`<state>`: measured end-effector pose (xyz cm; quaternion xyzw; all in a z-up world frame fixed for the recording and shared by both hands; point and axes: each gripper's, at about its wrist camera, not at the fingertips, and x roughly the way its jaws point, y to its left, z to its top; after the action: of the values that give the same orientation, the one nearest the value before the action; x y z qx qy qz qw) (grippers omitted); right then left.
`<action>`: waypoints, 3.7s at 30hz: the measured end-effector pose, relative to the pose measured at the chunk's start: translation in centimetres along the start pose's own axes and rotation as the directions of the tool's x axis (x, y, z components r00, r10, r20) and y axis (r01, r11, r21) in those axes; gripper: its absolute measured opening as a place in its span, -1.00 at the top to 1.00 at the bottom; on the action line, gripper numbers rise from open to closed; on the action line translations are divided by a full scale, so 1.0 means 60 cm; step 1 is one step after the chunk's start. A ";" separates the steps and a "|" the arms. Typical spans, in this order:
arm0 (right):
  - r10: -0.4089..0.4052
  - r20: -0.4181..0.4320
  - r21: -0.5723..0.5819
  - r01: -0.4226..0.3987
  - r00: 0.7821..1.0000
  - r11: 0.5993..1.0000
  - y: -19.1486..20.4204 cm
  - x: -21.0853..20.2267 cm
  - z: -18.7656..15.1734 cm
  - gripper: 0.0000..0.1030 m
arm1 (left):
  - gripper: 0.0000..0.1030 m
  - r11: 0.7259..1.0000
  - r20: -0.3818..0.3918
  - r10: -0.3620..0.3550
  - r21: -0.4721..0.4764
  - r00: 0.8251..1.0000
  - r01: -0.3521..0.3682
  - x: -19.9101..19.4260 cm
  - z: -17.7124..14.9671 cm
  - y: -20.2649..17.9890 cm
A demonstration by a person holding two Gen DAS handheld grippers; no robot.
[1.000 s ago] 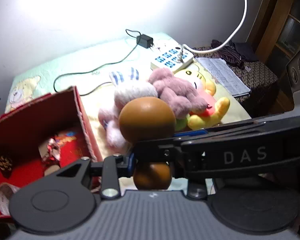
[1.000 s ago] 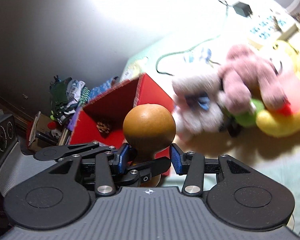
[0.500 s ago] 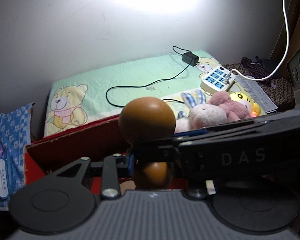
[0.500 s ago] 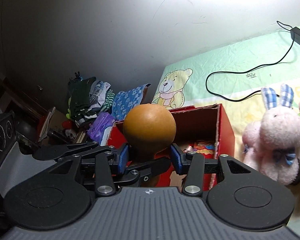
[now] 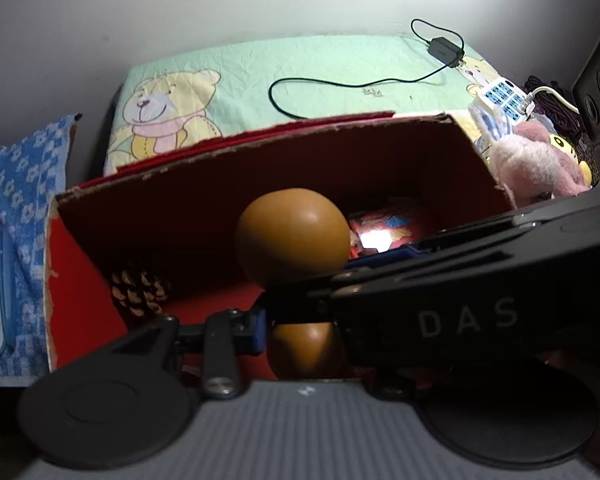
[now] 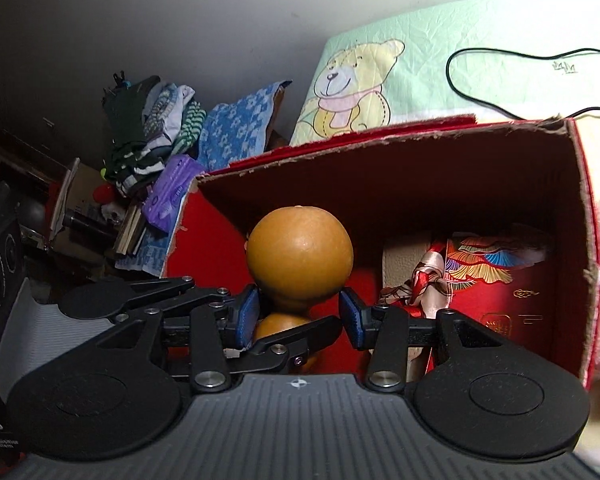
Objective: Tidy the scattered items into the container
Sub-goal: 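Carry the gourd over the red box and lower it inside, then open the right gripper to release the gourd beside the pine cone, then withdraw the open right gripper up out of the red box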
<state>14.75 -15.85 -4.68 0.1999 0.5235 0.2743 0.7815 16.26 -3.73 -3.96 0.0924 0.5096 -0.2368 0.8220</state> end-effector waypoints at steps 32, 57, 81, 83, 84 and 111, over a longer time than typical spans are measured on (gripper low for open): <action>-0.104 -0.150 -0.032 0.100 0.983 0.994 -0.009 0.066 0.019 0.23 | 0.23 0.998 -0.164 0.025 -0.052 0.986 -0.034 0.062 0.001 0.023; -0.173 -0.075 -0.085 0.167 0.982 0.982 0.004 0.056 0.008 0.23 | -0.06 0.991 -0.124 0.123 -0.037 0.985 -0.129 0.044 -0.005 0.006; -0.303 0.184 0.051 0.299 0.935 0.953 0.018 -0.048 -0.029 0.16 | -0.44 0.978 -0.066 0.194 -0.066 0.979 -0.198 -0.012 -0.028 0.000; -0.336 0.198 0.060 0.331 0.921 0.942 0.020 -0.056 -0.034 0.16 | -0.43 0.976 -0.065 0.201 -0.073 0.977 -0.206 -0.016 -0.030 -0.001; -0.349 0.203 0.060 0.344 0.915 0.937 0.022 -0.059 -0.037 0.16 | -0.42 0.974 -0.063 0.208 -0.076 0.976 -0.213 -0.018 -0.031 -0.001; -0.459 0.258 0.048 0.463 0.850 0.885 0.055 -0.096 -0.091 -0.15 | -0.64 0.931 -0.085 0.321 -0.156 0.943 -0.331 -0.058 -0.060 -0.014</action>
<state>7.23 -16.86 -0.67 0.0968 0.4458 0.0544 0.8882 11.70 -2.00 -2.51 0.1127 0.5292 -0.0505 0.8395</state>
